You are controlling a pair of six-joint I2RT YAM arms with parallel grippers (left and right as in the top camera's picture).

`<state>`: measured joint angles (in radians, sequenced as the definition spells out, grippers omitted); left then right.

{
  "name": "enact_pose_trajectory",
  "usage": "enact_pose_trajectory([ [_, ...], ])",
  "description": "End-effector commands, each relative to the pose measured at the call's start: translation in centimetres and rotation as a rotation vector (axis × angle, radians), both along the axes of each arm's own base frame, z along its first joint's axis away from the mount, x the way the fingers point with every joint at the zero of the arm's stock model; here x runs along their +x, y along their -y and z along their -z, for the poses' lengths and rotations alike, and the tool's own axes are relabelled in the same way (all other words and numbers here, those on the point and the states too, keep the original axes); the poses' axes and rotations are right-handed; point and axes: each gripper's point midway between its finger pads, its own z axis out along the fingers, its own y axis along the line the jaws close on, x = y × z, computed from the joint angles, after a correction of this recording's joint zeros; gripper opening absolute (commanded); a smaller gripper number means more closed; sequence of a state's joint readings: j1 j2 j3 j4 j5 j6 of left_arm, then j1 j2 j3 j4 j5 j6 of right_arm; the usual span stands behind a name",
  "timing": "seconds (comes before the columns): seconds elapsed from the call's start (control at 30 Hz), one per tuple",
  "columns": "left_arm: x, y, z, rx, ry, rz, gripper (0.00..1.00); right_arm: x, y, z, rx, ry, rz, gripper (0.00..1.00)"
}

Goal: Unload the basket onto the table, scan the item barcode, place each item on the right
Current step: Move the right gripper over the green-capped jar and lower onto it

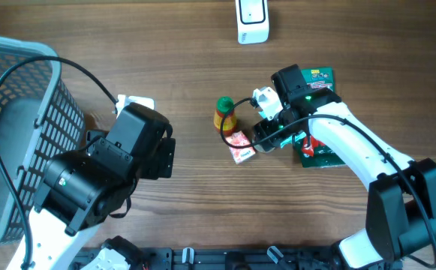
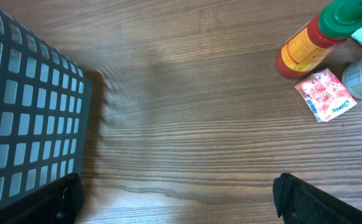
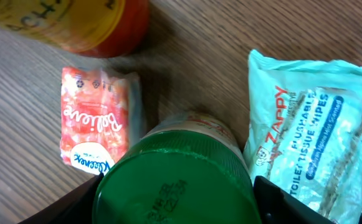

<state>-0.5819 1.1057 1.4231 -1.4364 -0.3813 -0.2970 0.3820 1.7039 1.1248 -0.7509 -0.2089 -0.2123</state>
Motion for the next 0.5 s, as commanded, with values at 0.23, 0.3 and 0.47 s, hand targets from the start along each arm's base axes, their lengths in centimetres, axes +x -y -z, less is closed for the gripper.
enact_pose_trajectory([
  [0.23, 0.0, -0.3, -0.2, 0.007, 0.011, -0.008, 1.00, 0.9, 4.6, 0.6, -0.117, -0.072, 0.841, 0.66],
  [0.3, 0.0, -0.3, -0.2, 0.007, 0.011, -0.008, 1.00, 0.6, 5.0, 0.6, -0.111, -0.094, 0.995, 0.65],
  [0.47, 0.0, -0.3, -0.2, 0.008, 0.011, -0.009, 1.00, -0.2, 4.9, -0.1, -0.108, -0.155, 1.087, 1.00],
])
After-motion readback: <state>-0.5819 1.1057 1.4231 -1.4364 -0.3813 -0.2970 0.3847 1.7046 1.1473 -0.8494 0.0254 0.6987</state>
